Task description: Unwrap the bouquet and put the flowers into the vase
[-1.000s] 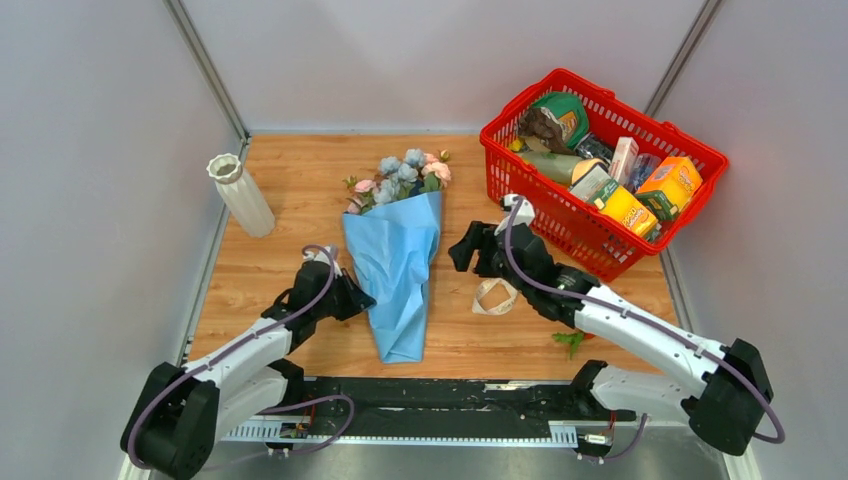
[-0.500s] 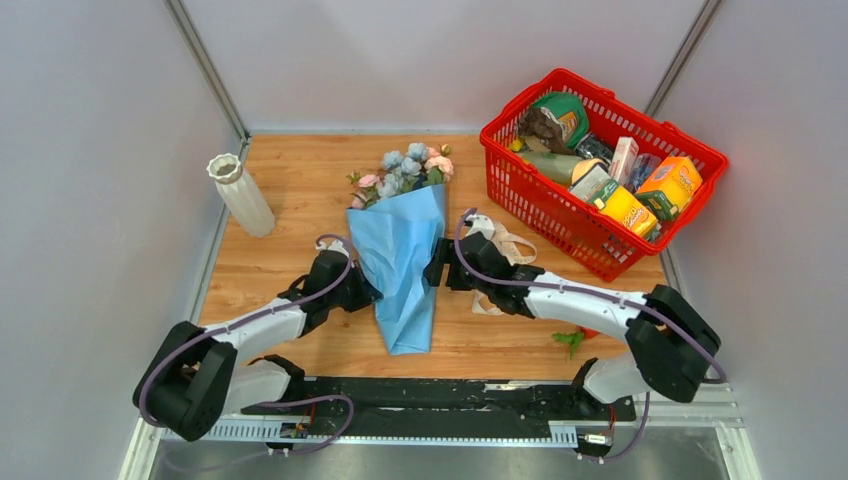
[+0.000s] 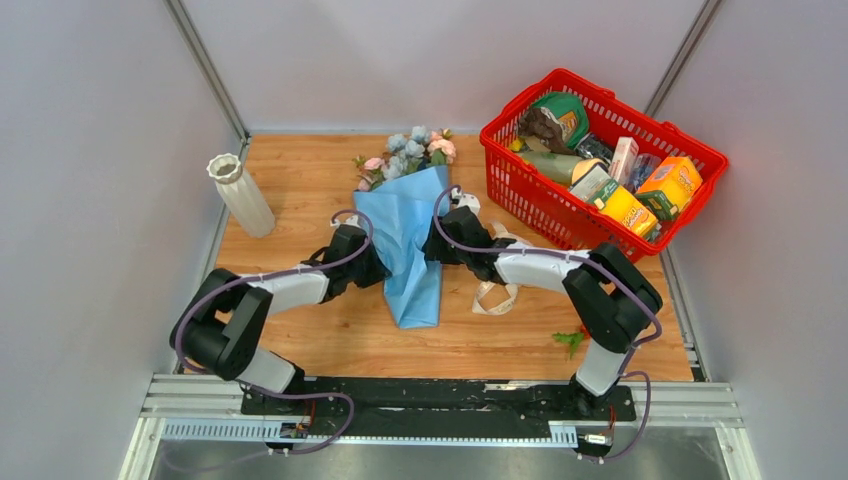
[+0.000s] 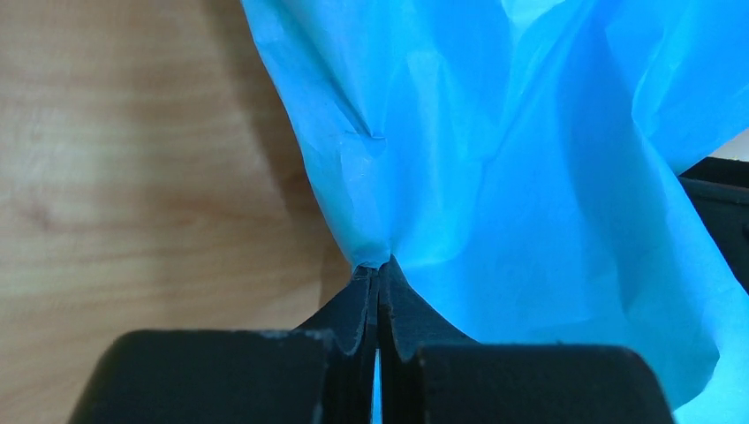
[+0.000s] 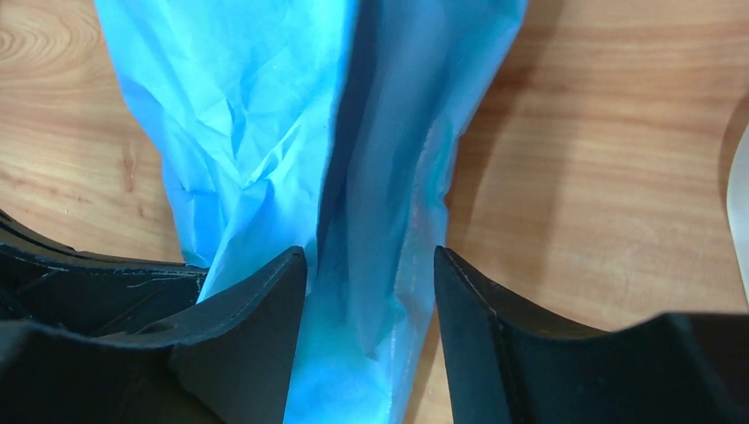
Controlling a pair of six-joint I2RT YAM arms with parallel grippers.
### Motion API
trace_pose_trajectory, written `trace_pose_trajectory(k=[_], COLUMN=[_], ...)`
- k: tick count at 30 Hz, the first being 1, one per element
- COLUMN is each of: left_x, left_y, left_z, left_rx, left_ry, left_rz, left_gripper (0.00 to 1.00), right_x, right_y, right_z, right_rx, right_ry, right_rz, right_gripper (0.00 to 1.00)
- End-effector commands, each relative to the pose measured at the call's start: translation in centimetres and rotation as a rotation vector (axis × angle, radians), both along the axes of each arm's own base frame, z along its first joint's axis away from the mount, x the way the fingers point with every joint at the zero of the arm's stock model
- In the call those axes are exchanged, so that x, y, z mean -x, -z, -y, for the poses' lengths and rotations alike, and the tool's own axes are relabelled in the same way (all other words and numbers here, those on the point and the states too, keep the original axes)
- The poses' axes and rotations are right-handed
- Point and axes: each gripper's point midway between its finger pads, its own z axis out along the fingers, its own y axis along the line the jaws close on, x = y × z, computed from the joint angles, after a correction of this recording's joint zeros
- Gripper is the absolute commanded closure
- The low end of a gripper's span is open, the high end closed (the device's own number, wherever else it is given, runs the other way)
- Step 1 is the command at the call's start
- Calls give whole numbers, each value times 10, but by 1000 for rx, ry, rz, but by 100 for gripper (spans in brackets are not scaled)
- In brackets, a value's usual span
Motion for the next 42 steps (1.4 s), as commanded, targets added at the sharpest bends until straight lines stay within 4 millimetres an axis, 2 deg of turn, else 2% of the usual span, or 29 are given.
trace_pose_trajectory(k=[1, 5, 8, 10, 13, 14, 17, 18, 19, 20, 21, 22, 23, 26, 27, 28, 29, 31, 32, 33, 34, 36, 39, 42], left_x=[-30, -49, -54, -59, -58, -59, -51, -48, -44, -41, -37, -35, -30, -17, -10, -4, 3, 19, 27, 32, 39, 53, 67, 72], left_y=[-3, -5, 0, -6, -20, -30, -49, -62, -63, -78, -80, -94, -100, -132, -135, -150, -149, -171, -168, -177, -174, -184, -197, -200], left_z=[4, 11, 11, 11, 9, 8, 2, -1, -4, -5, -8, -10, -12, -18, -21, -25, -30, -41, -47, -52, -58, -61, -68, -78], left_rx=[-47, -39, -44, -24, -21, -16, -31, -27, -37, -25, -33, -22, -29, -21, -38, -35, -63, -86, -117, -120, -140, -129, -129, -184], left_ry=[-3, -5, 1, 5, 10, 8, 10, 8, 8, 7, 10, 8, 18, 48, 66, 74, 88, 106, 127, 121, 116, 132, 141, 145], left_rz=[43, 53, 27, 33, 56, 80, 101, 123, 116, 151, 152, 187, 194, 272, 284, 330, 331, 410, 405, 441, 422, 449, 495, 520], left_gripper=[100, 100, 100, 100, 98, 94, 62, 57, 51, 48, 43, 41, 38, 36, 36, 35, 35, 34, 34, 34, 33, 33, 32, 32], right_x=[-30, -44, -52, -53, -43, -38, -22, -16, -11, -6, 0, 5, 9, 19, 22, 24, 25, 27, 29, 30, 32, 35, 39, 41], right_y=[-29, -34, -43, -55, -74, -83, -108, -110, -116, -117, -118, -117, -116, -104, -101, -98, -97, -94, -93, -93, -91, -92, -86, -82], right_z=[-18, -15, -9, -5, -1, 0, 4, 6, 7, 7, 7, 7, 9, 14, 17, 19, 22, 24, 22, 19, 15, 5, -9, -21], right_rx=[-51, -68, -65, -55, -79, -103, -161, -173, -193, -208, -222, -232, -235, -247, -247, -246, -246, -250, -252, -256, -258, -266, -251, -243], right_ry=[-47, -56, -47, -41, -47, -49, -45, -40, -39, -36, -39, -34, -24, 6, 16, 26, 35, 41, 33, 21, 4, -38, -77, -99], right_rz=[95, 99, 114, 128, 137, 139, 162, 160, 161, 153, 146, 137, 131, 94, 85, 82, 79, 70, 70, 69, 67, 76, 68, 63], right_gripper=[43, 43, 43, 40, 34, 33, 28, 27, 25, 24, 24, 23, 23, 23, 23, 23, 23, 23, 23, 23, 24, 24, 27, 34])
